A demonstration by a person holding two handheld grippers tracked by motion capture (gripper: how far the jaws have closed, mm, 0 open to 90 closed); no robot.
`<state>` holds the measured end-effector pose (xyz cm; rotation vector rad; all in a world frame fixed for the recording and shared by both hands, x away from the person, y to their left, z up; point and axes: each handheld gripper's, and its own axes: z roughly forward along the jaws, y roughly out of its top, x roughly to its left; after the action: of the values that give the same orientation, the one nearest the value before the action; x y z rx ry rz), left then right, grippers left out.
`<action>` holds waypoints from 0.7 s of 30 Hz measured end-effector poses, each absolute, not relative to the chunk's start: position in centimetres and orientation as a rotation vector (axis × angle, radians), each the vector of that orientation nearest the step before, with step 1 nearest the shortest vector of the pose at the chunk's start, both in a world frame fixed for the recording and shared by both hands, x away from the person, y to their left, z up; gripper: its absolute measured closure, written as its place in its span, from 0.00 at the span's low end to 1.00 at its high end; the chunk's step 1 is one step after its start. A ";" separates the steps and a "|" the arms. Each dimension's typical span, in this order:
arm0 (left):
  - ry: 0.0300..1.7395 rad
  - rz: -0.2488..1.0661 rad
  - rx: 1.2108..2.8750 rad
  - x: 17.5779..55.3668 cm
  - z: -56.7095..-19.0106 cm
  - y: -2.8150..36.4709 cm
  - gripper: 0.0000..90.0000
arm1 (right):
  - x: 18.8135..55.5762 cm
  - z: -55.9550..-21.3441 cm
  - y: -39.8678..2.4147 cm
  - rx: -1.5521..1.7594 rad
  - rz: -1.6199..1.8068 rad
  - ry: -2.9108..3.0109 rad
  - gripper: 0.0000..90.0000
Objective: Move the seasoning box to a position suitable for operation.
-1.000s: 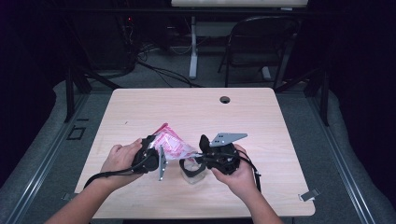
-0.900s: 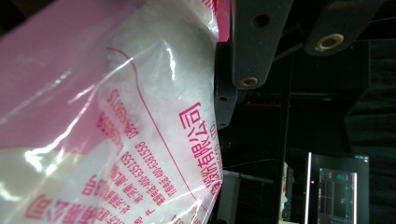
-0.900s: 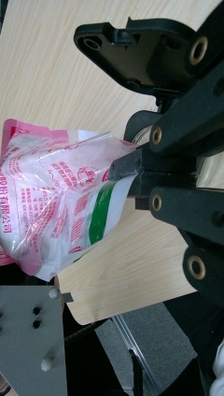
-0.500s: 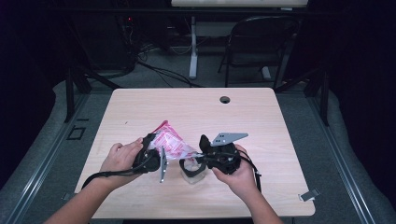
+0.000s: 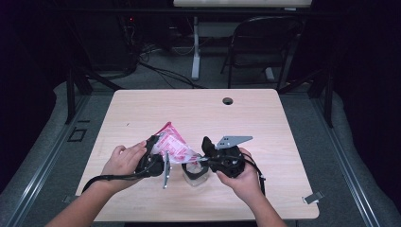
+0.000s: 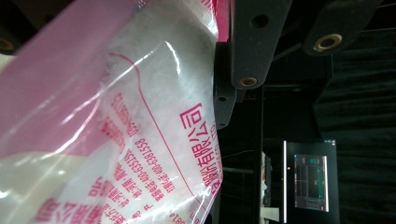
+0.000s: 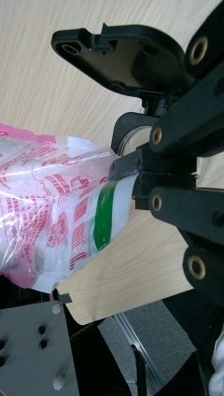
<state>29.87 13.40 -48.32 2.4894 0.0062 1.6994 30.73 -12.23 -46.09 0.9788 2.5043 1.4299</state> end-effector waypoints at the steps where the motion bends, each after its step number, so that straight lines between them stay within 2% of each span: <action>1: 0.003 1.703 2.489 29.9 -48.3 13.4 0.73 | 30.7 -46.1 -12.3 0.980 1.432 2.504 1.00; 21: -0.078 1.780 2.483 29.5 -48.2 13.1 0.74 | 30.8 -46.3 -12.3 0.985 1.422 2.510 1.00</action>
<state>29.51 13.13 -48.18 2.4828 -0.0782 1.7797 30.84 -12.33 -46.29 0.9854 2.5099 1.4217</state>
